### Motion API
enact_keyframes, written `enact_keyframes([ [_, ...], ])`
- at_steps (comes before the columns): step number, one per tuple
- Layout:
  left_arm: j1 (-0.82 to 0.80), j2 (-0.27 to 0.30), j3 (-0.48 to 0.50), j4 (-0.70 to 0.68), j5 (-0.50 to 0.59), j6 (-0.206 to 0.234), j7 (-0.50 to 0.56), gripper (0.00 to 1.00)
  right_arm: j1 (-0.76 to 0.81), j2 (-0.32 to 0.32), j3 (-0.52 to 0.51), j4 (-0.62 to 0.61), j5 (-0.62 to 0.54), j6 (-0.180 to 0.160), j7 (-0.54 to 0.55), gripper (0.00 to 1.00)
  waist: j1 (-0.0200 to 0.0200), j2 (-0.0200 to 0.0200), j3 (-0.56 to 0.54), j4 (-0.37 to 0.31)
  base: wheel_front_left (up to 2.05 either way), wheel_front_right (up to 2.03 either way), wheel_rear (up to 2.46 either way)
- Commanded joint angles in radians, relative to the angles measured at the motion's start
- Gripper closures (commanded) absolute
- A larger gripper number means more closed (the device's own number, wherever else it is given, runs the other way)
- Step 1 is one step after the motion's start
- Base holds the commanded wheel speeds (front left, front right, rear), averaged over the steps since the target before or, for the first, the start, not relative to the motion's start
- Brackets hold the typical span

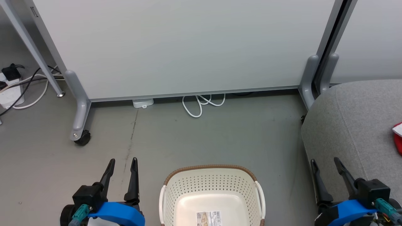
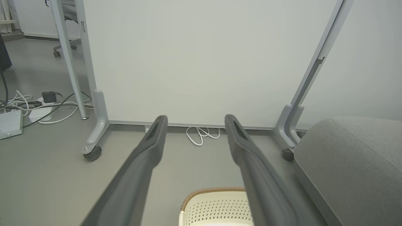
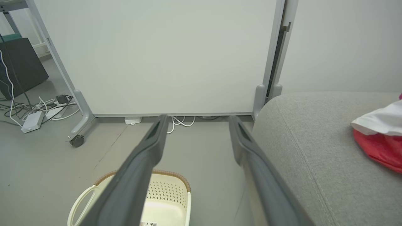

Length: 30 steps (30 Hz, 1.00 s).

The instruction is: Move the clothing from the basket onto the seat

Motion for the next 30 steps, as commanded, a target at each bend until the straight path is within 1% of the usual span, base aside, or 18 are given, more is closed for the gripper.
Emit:
enact_keyframes([
  [1,-0.006,0.003,0.000,0.003,-0.001,-0.001,-0.003,0.00,-0.011,0.004,-0.001,0.003,-0.005,0.000,-0.002,0.00,0.0000,0.0000,0.000,-0.001,0.00,0.00,0.00],
  [8,-0.010,0.002,-0.008,0.005,-0.005,-0.001,-0.003,0.00,-0.012,0.005,0.002,0.004,0.000,0.000,-0.002,0.00,0.0000,0.0000,0.000,-0.002,0.00,0.00,0.00],
  [9,-0.001,-0.001,-0.005,0.005,-0.003,0.000,0.000,1.00,0.000,0.002,0.002,0.003,0.001,0.000,0.000,1.00,0.0000,0.0000,0.000,-0.002,0.00,0.00,0.00],
  [20,0.076,-0.012,-0.002,0.091,-0.015,0.000,0.011,1.00,0.026,0.012,0.001,0.101,0.017,0.000,0.013,1.00,0.0001,0.0000,-0.001,-0.004,0.00,0.00,0.00],
  [21,0.073,-0.012,0.005,0.084,-0.053,0.000,0.021,1.00,0.021,0.012,-0.002,0.101,0.060,0.000,0.021,1.00,0.0001,0.0000,-0.001,-0.005,0.00,0.00,0.00],
  [30,0.059,-0.013,0.033,0.054,-0.212,0.000,0.065,1.00,0.005,0.011,-0.007,0.094,0.240,0.000,0.050,1.00,0.0001,0.0000,-0.001,-0.011,0.00,0.00,0.00],
])
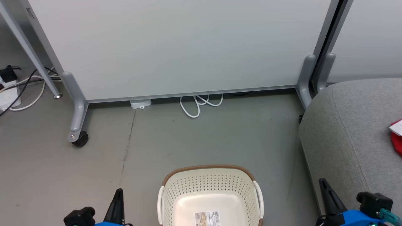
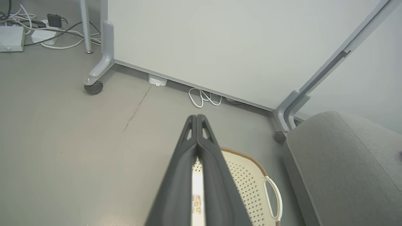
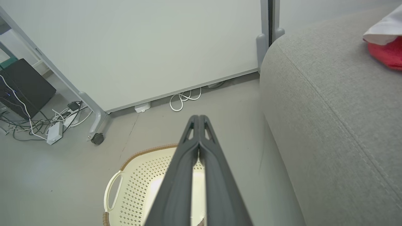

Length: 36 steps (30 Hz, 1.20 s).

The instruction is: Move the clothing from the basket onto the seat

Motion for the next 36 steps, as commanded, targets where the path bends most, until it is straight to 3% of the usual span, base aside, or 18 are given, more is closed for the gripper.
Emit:
enact_keyframes([
  [1,-0.030,0.000,0.009,-0.024,-0.034,0.000,0.007,1.00,-0.024,-0.004,-0.004,-0.020,0.042,0.000,0.004,1.00,0.0000,0.0000,0.000,-0.001,0.00,0.00,0.00],
  [36,-0.072,-0.002,0.093,-0.115,-0.515,-0.001,0.141,1.00,-0.076,-0.006,-0.020,-0.037,0.587,0.000,0.091,1.00,-0.0001,0.0000,0.000,-0.024,0.00,0.00,0.00],
])
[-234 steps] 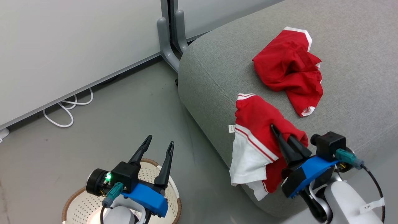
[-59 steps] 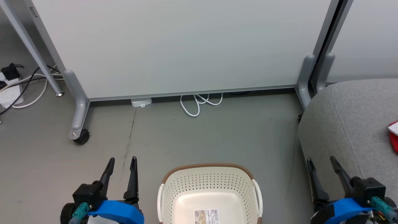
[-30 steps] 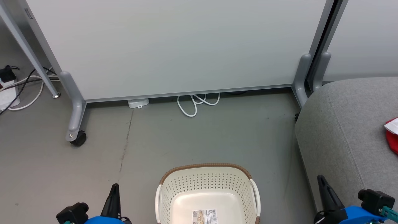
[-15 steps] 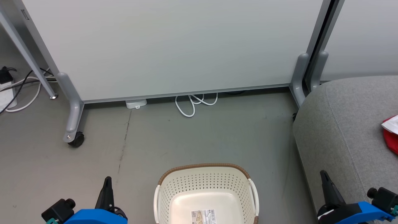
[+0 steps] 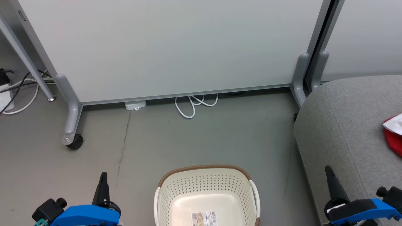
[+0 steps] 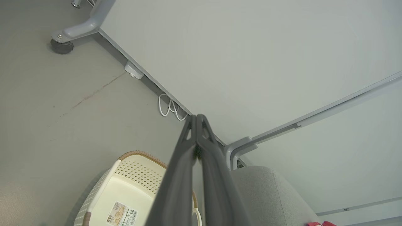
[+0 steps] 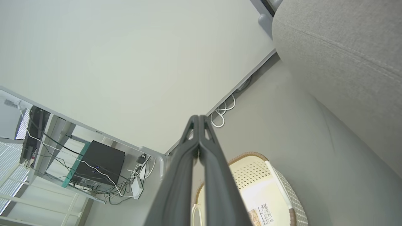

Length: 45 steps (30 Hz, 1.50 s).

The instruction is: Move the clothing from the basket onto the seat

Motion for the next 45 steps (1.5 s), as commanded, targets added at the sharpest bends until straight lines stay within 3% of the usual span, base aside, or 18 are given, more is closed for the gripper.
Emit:
enact_keyframes([
  [1,-0.026,0.001,0.012,-0.019,-0.028,-0.001,0.007,1.00,-0.031,-0.006,-0.003,-0.014,0.036,0.000,0.005,1.00,-0.0001,0.0000,0.000,-0.001,0.00,0.00,0.00],
  [45,-0.058,-0.001,0.080,-0.092,-0.426,-0.002,0.118,1.00,-0.070,-0.008,-0.017,-0.026,0.486,0.000,0.078,1.00,-0.0001,0.0000,0.000,-0.030,0.00,0.00,0.00],
])
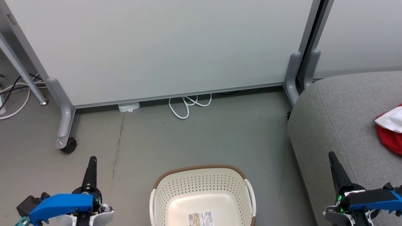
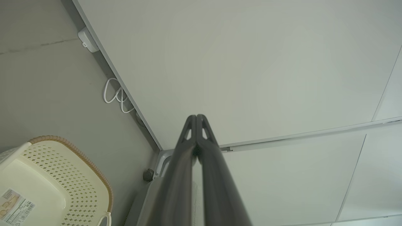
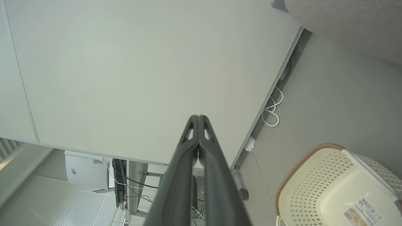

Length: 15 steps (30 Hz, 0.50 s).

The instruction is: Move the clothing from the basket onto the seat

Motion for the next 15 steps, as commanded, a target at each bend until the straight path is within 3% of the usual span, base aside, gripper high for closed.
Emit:
enact_keyframes([
  [1,-0.018,0.000,0.004,-0.010,-0.015,-0.002,0.006,1.00,-0.016,-0.006,-0.003,-0.009,0.019,0.001,0.008,1.00,0.0000,0.0000,0.000,-0.001,0.00,0.00,0.00],
  [15,-0.028,-0.001,0.025,-0.029,-0.122,-0.002,0.036,1.00,-0.027,-0.007,-0.006,-0.011,0.140,0.001,0.026,1.00,0.0000,0.0000,0.000,-0.011,0.00,0.00,0.00],
])
